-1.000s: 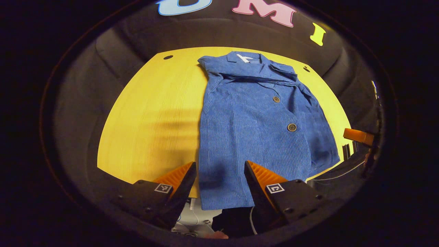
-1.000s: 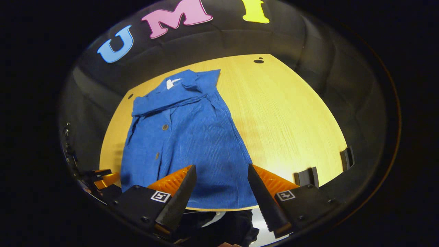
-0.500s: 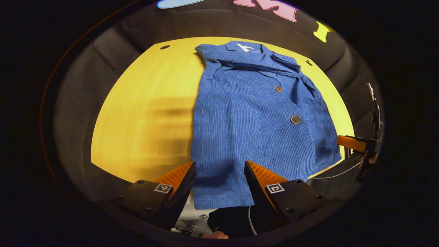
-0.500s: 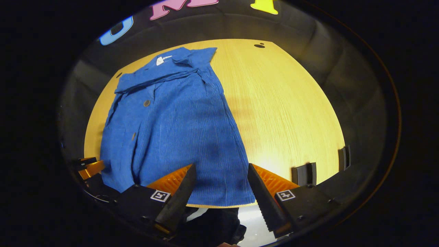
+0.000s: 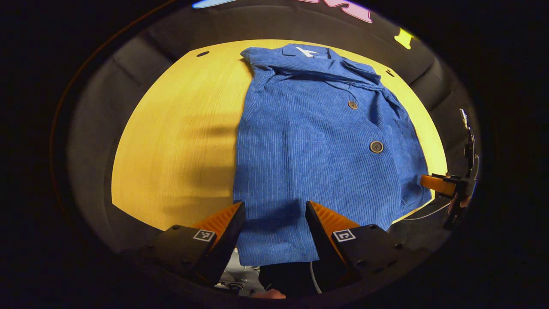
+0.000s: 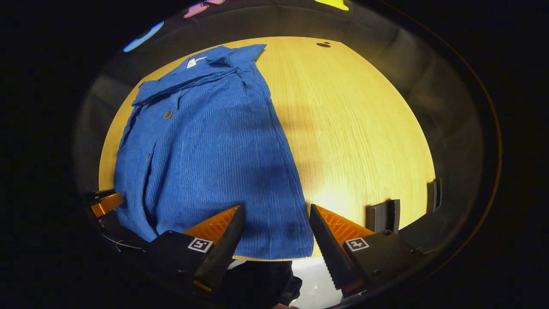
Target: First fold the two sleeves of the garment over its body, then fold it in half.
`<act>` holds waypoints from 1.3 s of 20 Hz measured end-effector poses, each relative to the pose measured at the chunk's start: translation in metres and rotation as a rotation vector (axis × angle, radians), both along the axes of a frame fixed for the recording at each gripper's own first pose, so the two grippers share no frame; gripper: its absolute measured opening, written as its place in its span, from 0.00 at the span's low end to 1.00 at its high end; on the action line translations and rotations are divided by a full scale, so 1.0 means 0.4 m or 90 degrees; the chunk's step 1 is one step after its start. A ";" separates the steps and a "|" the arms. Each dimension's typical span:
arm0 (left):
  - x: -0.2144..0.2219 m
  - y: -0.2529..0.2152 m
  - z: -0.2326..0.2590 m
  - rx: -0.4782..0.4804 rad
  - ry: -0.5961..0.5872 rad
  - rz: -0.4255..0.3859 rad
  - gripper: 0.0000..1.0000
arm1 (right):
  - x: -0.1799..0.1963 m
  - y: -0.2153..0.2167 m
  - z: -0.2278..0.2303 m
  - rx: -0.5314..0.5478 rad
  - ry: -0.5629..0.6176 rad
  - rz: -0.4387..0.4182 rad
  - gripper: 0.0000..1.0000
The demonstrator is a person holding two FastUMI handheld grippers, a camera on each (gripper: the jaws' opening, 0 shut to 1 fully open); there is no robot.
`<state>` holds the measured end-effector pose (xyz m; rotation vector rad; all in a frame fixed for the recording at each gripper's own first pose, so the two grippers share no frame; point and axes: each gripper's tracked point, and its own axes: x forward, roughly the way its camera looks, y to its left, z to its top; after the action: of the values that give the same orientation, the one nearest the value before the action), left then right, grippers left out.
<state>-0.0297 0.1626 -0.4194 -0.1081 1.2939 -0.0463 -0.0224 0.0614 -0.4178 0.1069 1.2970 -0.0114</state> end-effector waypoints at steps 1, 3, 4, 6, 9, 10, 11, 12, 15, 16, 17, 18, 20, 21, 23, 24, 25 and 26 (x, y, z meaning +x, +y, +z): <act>-0.006 0.000 -0.009 0.007 0.006 0.000 0.82 | -0.004 -0.002 -0.005 0.003 0.000 -0.002 0.96; -0.021 -0.007 -0.022 0.005 0.015 -0.005 0.82 | -0.015 -0.010 -0.016 0.005 0.009 -0.002 0.96; -0.022 -0.008 -0.028 0.007 0.020 -0.011 0.82 | -0.010 -0.016 -0.015 0.006 0.003 0.000 0.96; -0.024 -0.007 -0.030 0.013 0.023 -0.014 0.82 | -0.019 -0.021 -0.020 0.005 0.017 0.003 0.95; -0.033 -0.004 -0.021 0.017 0.027 -0.005 0.82 | -0.027 -0.003 -0.014 0.007 0.019 0.019 0.91; -0.038 0.002 -0.019 0.023 0.029 -0.003 0.82 | -0.037 -0.002 -0.008 0.004 0.021 0.026 0.95; -0.046 0.010 -0.016 0.027 0.029 -0.001 0.82 | -0.041 0.002 -0.007 0.004 0.022 0.033 0.95; -0.052 0.015 -0.010 0.031 0.032 0.002 0.82 | -0.047 0.006 -0.003 0.005 0.022 0.039 0.95; -0.079 0.033 -0.013 0.041 0.050 0.013 0.82 | -0.056 0.013 0.004 0.006 0.029 0.051 0.90; -0.094 0.038 -0.018 0.044 0.063 0.019 0.82 | -0.055 0.014 0.003 0.006 0.028 0.053 0.95; -0.104 0.039 -0.021 0.042 0.073 0.026 0.82 | -0.054 0.011 0.003 0.002 0.031 0.057 0.95; -0.112 0.037 -0.019 0.038 0.079 0.033 0.82 | -0.056 0.007 0.002 -0.001 0.032 0.059 0.95; -0.129 0.042 -0.018 0.036 0.091 0.043 0.82 | -0.057 0.010 0.002 0.002 0.037 0.057 0.95; -0.140 0.042 -0.021 0.035 0.099 0.044 0.82 | -0.056 0.011 0.002 0.002 0.037 0.057 0.95; -0.162 0.042 -0.028 0.034 0.121 0.046 0.82 | -0.059 0.008 0.001 0.000 0.043 0.061 0.95; -0.171 0.045 -0.030 0.034 0.129 0.047 0.82 | -0.064 0.007 0.001 -0.002 0.048 0.062 0.95; -0.179 0.044 -0.031 0.035 0.133 0.048 0.82 | -0.065 0.006 0.001 -0.003 0.052 0.065 0.95; -0.183 0.045 -0.034 0.035 0.140 0.049 0.81 | -0.065 0.007 0.000 -0.005 0.052 0.069 0.95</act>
<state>-0.1029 0.1805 -0.4332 -0.1183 1.5078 0.0677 -0.0483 0.0644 -0.4177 0.0297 1.3833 0.0724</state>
